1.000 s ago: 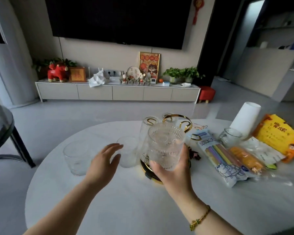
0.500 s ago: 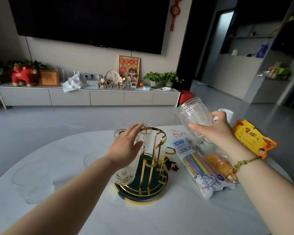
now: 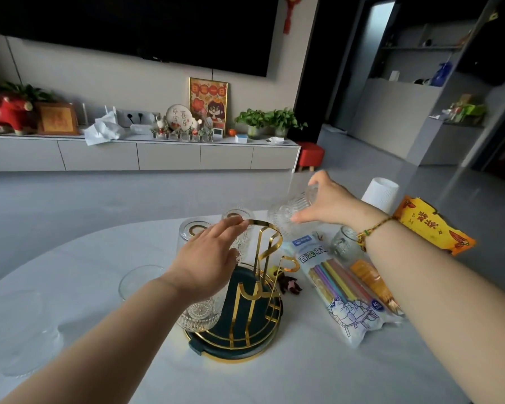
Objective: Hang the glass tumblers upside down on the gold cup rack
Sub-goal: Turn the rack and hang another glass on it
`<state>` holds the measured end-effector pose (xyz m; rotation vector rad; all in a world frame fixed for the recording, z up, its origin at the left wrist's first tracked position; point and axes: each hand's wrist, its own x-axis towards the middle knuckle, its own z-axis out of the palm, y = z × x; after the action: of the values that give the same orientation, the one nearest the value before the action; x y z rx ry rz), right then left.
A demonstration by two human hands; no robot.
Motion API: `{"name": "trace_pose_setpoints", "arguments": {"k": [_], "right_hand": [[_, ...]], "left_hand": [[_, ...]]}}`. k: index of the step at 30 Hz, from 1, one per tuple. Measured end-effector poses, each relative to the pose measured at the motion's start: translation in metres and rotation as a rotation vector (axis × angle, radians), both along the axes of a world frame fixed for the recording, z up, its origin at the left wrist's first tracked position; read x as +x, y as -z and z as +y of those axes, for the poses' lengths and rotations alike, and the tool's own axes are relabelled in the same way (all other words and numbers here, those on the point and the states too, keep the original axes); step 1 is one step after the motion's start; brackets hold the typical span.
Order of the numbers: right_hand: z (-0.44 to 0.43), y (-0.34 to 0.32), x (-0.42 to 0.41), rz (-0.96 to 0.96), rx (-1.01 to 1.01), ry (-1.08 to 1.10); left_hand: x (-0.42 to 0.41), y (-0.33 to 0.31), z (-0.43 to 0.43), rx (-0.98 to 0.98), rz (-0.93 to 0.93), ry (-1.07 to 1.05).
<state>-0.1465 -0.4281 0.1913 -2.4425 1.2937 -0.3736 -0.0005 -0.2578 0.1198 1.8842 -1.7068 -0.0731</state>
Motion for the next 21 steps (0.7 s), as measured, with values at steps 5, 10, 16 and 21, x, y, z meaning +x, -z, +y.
{"name": "trace_pose_setpoints", "arguments": {"k": [5,10,16,21], "right_hand": [[0.001,0.002,0.021,0.129,0.019,-0.120],[-0.003,0.017,0.033,0.178,0.025,-0.190],[-0.006,0.031,0.033,0.148,0.075,-0.200],[-0.006,0.041,0.037,0.175,0.072,-0.242]], "left_hand": [[0.002,0.002,0.000,0.004,-0.004,0.024],[0.002,0.004,0.002,-0.031,0.031,0.034],[0.002,0.004,0.002,-0.022,0.028,0.032],[0.000,0.004,0.002,-0.045,0.043,0.019]]}}
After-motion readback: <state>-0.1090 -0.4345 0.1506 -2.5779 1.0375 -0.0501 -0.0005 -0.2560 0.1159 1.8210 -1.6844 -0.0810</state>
